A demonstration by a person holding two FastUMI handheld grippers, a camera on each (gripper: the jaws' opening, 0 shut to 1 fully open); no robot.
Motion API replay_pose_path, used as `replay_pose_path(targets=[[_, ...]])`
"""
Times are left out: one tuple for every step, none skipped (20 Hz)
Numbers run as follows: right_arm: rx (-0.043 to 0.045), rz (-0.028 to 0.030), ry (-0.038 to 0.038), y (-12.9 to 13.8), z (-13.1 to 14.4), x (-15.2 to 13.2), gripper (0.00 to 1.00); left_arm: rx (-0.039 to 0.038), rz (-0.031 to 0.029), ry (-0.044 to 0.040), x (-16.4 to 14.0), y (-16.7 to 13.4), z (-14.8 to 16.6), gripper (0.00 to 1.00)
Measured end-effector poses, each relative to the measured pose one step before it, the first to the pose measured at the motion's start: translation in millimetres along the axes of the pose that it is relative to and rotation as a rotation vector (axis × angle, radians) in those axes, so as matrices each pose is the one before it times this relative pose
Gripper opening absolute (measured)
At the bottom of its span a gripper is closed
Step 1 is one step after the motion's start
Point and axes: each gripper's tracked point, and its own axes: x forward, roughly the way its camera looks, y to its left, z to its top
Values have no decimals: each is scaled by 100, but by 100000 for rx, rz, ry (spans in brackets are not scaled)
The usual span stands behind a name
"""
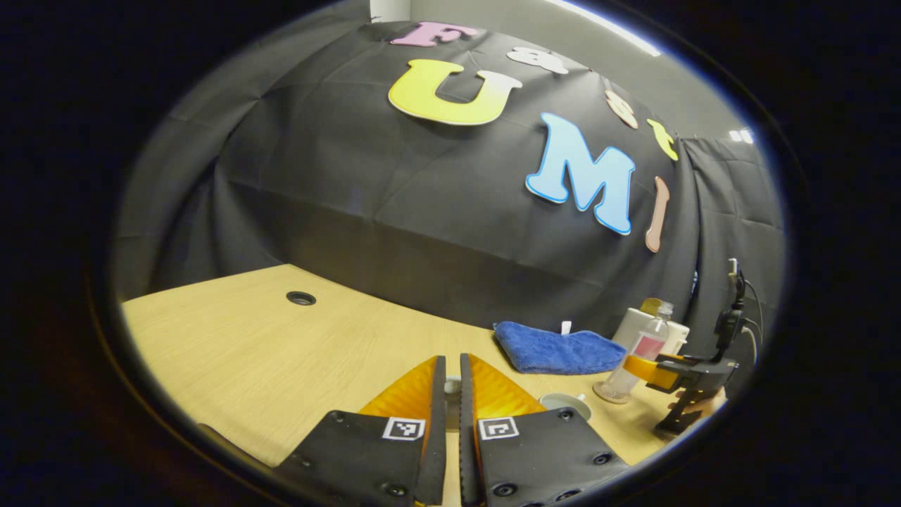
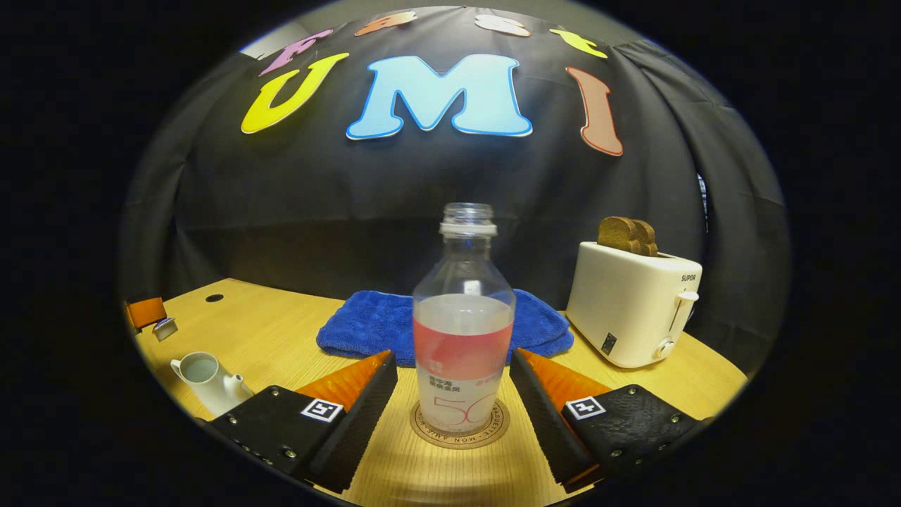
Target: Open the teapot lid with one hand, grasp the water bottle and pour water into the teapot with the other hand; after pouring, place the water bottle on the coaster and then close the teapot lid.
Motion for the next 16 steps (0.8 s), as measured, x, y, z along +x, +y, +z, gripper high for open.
replay_pose_path(targets=[[218,-654,-1168,-86,98,-730,99,-210,-151,-394,-27,-77,42,14],[585,-703,-1336,-260,221,-725,99,-142,-41,-518,-122,13,74,14],[915,-564,-1172,-97,109,-788,99,-136,-265,-493,-21,-124,25,14],[1170,-418,-889,-153,137,-892,99,-161,-178,13,13,-33,-47,14],[1055,120,-1018,-33,62,-822,99,-111,-532,-131,-30,-99,-8,14],[583,133,-952,-55,228,-818,99,152,-266,-115,-105,-156,29,14],[-61,-155,-694,-103,-22,-806,99,443,-182,106,156,-333,-133,14],[-839,60,-451,-55,102,-737,99,579,-245,-198,-57,-227,89,14],[-1440,68,-635,-41,-24,-789,99,628,-229,68,-74,-319,-34,14],[-1505,200,-495,13,127,-670,99,-95,-576,-598,-96,-323,333,14],[-1436,428,-223,144,-135,-735,99,-312,-978,-1459,-197,-408,446,14],[-1390,444,-310,173,20,-633,99,704,-406,-1046,-213,-264,391,14],[-1216,370,-441,223,-151,-609,99,1230,-69,-1161,-138,-138,299,14],[-1224,526,-441,774,228,-541,99,856,-384,-1259,-117,-204,376,14],[-1256,267,-534,309,-72,-487,99,-20,-751,-356,-101,-447,190,14],[-1335,146,-392,330,-182,-418,99,-901,-1295,77,-27,-561,-50,14]])
